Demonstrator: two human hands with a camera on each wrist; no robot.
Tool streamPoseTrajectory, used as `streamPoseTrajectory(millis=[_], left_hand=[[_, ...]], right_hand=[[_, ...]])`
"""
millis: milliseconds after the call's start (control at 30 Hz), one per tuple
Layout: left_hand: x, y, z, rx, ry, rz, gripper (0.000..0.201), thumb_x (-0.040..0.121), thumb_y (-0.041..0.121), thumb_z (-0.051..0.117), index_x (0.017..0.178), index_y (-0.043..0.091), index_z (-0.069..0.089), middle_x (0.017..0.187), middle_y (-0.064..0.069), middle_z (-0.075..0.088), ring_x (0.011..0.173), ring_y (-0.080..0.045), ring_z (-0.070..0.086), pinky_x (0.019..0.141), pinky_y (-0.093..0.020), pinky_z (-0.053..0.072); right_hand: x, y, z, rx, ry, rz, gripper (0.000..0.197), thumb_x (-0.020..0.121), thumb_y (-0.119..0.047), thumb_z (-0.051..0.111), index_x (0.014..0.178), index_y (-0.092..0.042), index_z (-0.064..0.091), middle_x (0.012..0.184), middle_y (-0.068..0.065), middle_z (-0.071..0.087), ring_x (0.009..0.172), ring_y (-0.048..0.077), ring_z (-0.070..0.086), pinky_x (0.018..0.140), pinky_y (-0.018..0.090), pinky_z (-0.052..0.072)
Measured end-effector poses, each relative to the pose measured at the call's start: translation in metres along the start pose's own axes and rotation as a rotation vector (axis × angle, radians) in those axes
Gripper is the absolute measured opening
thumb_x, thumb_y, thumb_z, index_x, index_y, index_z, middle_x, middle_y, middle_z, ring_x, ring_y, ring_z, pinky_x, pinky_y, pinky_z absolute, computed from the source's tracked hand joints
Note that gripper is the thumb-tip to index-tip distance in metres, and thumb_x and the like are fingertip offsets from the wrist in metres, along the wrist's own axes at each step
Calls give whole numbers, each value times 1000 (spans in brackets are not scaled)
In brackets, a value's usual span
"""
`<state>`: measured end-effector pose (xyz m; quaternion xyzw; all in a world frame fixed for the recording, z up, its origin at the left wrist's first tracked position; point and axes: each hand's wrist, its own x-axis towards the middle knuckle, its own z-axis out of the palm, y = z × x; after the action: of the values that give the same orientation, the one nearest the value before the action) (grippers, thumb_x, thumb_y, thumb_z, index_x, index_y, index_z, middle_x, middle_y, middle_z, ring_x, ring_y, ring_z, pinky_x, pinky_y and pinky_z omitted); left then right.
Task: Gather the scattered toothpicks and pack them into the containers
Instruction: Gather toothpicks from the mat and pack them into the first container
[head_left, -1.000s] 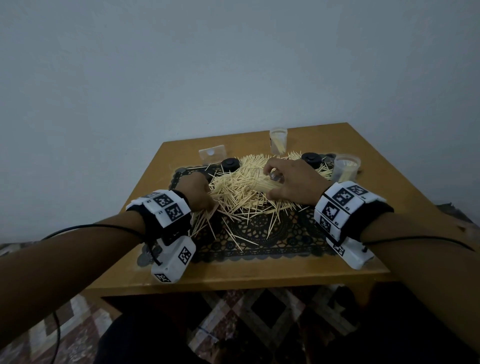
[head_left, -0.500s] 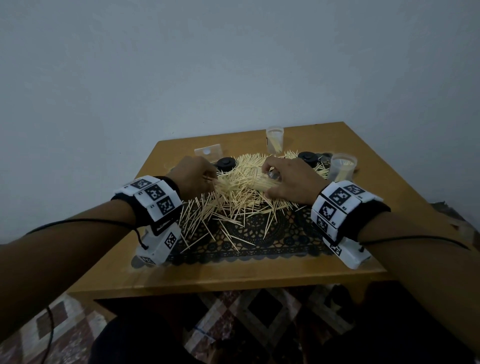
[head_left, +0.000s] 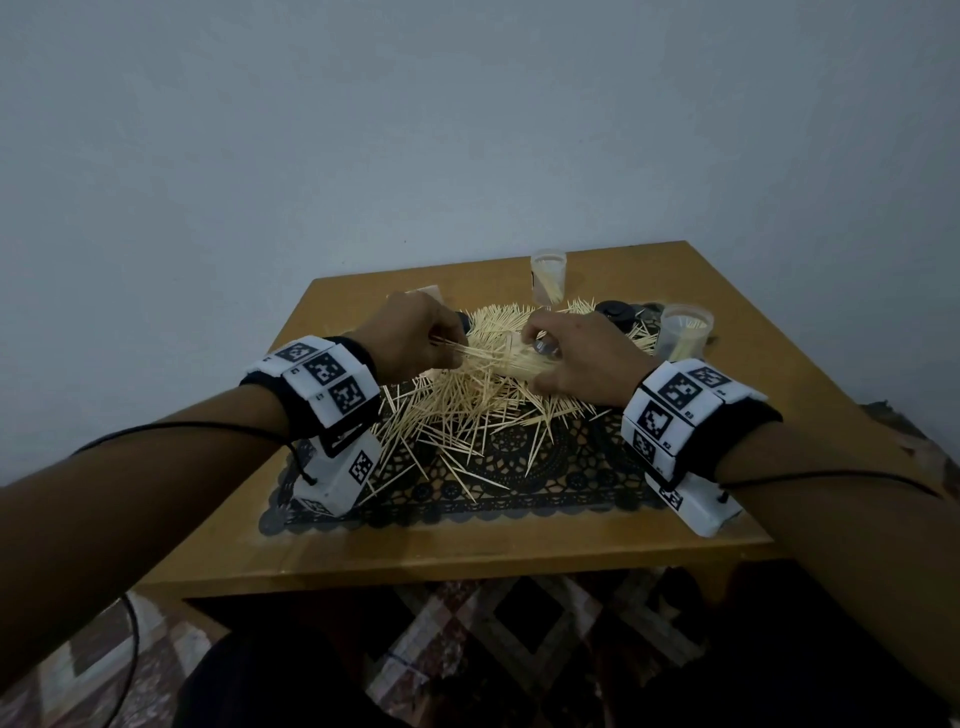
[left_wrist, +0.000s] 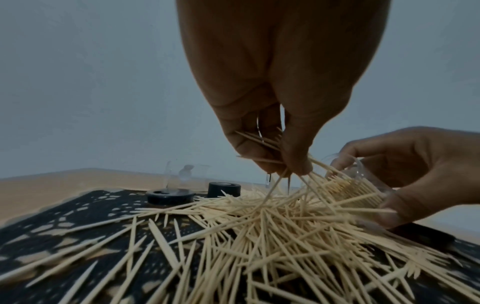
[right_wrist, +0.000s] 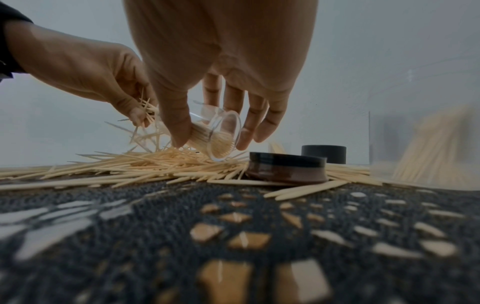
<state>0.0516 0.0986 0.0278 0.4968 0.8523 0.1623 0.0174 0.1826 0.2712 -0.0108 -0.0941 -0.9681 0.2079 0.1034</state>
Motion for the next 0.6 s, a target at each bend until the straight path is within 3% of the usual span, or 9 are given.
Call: streamPoseTrajectory(millis=[133,267,367,600], left_hand=[[6,10,7,36,-38,76,19,80,14,75,99,10,73,87,2,69,73,-5,56,63,-2,36],[13,15,15,17,-36,63,30,76,16,78,101,17,63,87,10,64,84,-11,63,81,-32,52],[16,15,17,-37,-32,41,40,73,15,81,103,20,55,85,14,59,86,-12,62,81,-33,52],[15,11,17,-261,9,14,36,78,-2,72,105,14,53,93,-1,62,90,-21,64,82,-42,56]], right_hand=[[-1,-2,-1,-3,-11,-10,48,74,-23,82,115,-15,59,113,6,67,95,18,61,82,32,52],[-2,-3,-1,-9,-14,-15,49,74,-22,82,116,-14,59,113,7,67,96,19,61,81,31,51],[-2,-3,-1,-9,-19,-14,49,74,-22,82,116,-14,59,114,8,67,98,21,62,81,33,52],[0,0,0,-8,-20,-7,50,74,-24,82,116,-15,58,113,6,66,93,17,59,77,28,48]])
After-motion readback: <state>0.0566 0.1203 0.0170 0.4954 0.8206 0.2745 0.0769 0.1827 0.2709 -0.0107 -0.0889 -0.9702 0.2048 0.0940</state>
